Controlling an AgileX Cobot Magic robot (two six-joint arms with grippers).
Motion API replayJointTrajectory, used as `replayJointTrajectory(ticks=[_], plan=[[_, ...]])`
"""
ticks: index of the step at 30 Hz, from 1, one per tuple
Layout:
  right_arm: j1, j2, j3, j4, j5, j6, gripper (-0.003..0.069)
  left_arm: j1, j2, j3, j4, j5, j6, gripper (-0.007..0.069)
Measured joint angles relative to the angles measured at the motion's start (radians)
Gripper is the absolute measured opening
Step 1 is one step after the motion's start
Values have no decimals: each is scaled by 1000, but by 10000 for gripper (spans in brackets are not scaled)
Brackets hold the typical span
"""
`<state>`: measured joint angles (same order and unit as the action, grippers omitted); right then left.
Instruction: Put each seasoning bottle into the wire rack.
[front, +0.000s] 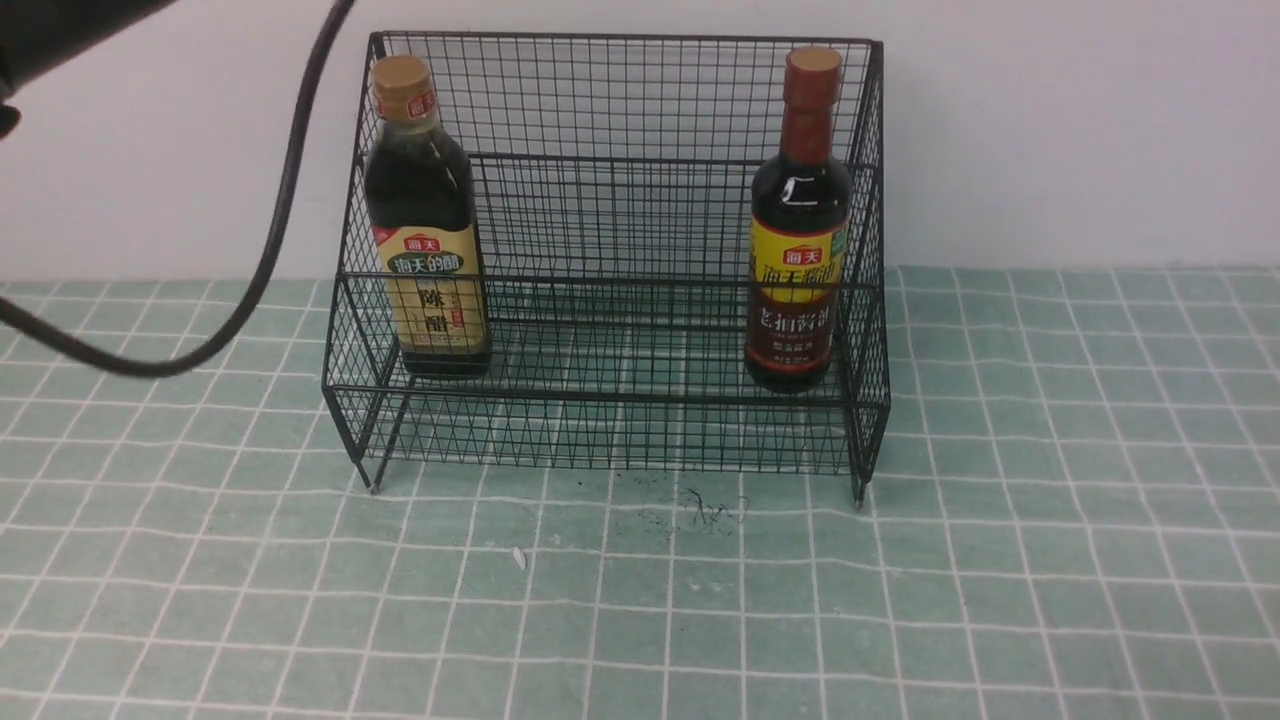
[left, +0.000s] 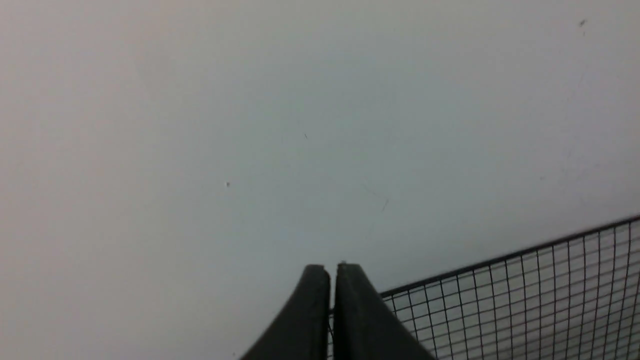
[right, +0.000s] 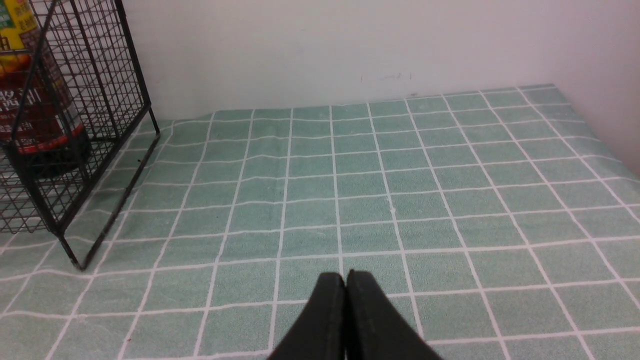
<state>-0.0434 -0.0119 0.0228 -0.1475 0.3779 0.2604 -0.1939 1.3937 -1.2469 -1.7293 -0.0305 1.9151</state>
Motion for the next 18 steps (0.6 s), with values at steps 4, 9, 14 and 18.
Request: replayJointTrajectory(ticks=[4, 9, 14, 18], plan=[[0, 0, 0, 0, 0, 0, -10, 0, -53, 35, -1, 0, -31, -6], [0, 0, 0, 0, 0, 0, -10, 0, -177, 37, -1, 78, -204, -6], [0, 0, 0, 0, 0, 0, -10, 0, -292, 37, 1, 319, -509, -6], [0, 0, 0, 0, 0, 0, -10, 0, -343, 33, 100, 686, -843, -6]])
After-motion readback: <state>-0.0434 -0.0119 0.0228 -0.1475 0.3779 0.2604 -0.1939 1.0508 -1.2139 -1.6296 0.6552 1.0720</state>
